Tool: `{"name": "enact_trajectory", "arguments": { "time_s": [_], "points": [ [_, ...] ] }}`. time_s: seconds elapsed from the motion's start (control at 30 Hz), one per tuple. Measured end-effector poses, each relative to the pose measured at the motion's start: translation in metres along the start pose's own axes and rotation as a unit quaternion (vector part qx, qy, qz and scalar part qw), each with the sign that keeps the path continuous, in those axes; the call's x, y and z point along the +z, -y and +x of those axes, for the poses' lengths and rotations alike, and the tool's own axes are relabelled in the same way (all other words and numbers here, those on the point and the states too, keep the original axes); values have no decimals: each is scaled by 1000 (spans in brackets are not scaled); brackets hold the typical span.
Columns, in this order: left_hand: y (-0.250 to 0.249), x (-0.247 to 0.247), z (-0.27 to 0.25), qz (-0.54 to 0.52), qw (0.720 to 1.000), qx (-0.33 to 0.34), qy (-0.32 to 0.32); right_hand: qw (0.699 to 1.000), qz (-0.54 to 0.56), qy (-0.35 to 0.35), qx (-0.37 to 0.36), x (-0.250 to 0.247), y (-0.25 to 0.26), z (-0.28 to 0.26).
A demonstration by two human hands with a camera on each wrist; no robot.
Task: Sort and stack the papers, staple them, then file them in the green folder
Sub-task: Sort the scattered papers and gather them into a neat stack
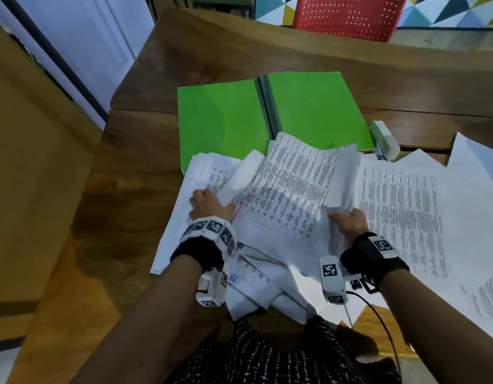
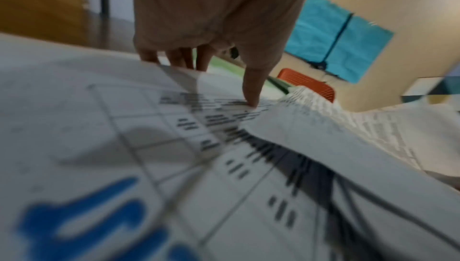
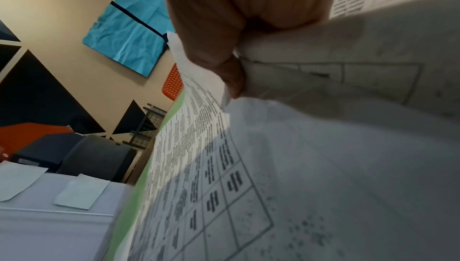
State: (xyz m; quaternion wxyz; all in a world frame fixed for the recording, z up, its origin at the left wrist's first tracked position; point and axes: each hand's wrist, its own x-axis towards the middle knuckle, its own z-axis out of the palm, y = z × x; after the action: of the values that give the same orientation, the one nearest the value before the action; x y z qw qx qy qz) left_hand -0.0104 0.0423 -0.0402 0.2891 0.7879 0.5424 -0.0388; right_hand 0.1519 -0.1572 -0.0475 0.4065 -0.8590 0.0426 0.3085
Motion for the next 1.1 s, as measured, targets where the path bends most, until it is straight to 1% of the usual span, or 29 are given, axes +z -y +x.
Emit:
{"name": "enact_trajectory", "arguments": {
  "time_s": [0.03,0.07,0.1,0.13,0.17,0.23,0.33,0.43,0.5,0.53,0.57,0.63,0.67,0.7,0.73,0.8,0.87,0.9,0.93,1.0,1.03,1.1],
  "points": [
    [4,0,3,40,998,-34,28,1000,7,3,-7,0,1,-2],
    [7,0,4,69,995,-38,58,1000,2,9,-19,0,1,-2],
    [8,2,7,80,993,-19,81,999,-7,14,-35,1,2,-2],
    [8,2,8,74,992,2,99,999,-16,23,-44,0,2,-1],
    [10,-2,9,56,992,10,111,998,-29,29,-50,0,3,-1],
    [20,-14,20,12,995,-4,102,996,-59,40,-62,-2,5,-3],
    [42,-35,37,-19,997,-45,52,994,-75,47,-65,-4,8,-7],
    [53,-39,33,32,994,-100,-7,993,-82,34,-74,-2,7,-6],
    [51,-33,21,37,992,-119,-34,994,-78,36,-62,5,7,-5],
    [48,-30,18,12,991,-125,-36,995,-66,40,-55,9,5,-3],
    [45,-28,16,-22,991,-133,-20,996,-55,48,-54,14,3,-1],
    [40,-30,17,-58,988,-139,39,996,-43,53,-50,21,1,-3],
    [39,-34,18,-46,989,-125,65,997,-36,58,-45,24,2,-7],
    [36,-39,18,-32,992,-98,67,996,-27,67,-44,27,2,-10],
    [33,-45,17,-16,997,-68,43,997,-20,71,-37,28,3,-13],
    [18,-65,12,11,999,-19,-36,996,-9,79,-31,30,3,-18],
    [-1,-94,4,35,992,22,-117,996,-25,74,-42,30,0,-18],
    [-10,-112,0,28,986,45,-157,995,-40,73,-49,30,-1,-16],
    [-19,-131,-3,10,978,75,-195,995,-49,70,-52,30,-2,-15],
    [-30,-165,-6,-42,950,134,-279,994,-66,68,-56,30,-2,-13],
    [-33,-178,-6,-80,937,150,-305,993,-74,68,-64,29,-1,-14],
    [-33,-195,-2,-175,918,170,-312,990,-83,76,-79,28,1,-18]
  ]
}}
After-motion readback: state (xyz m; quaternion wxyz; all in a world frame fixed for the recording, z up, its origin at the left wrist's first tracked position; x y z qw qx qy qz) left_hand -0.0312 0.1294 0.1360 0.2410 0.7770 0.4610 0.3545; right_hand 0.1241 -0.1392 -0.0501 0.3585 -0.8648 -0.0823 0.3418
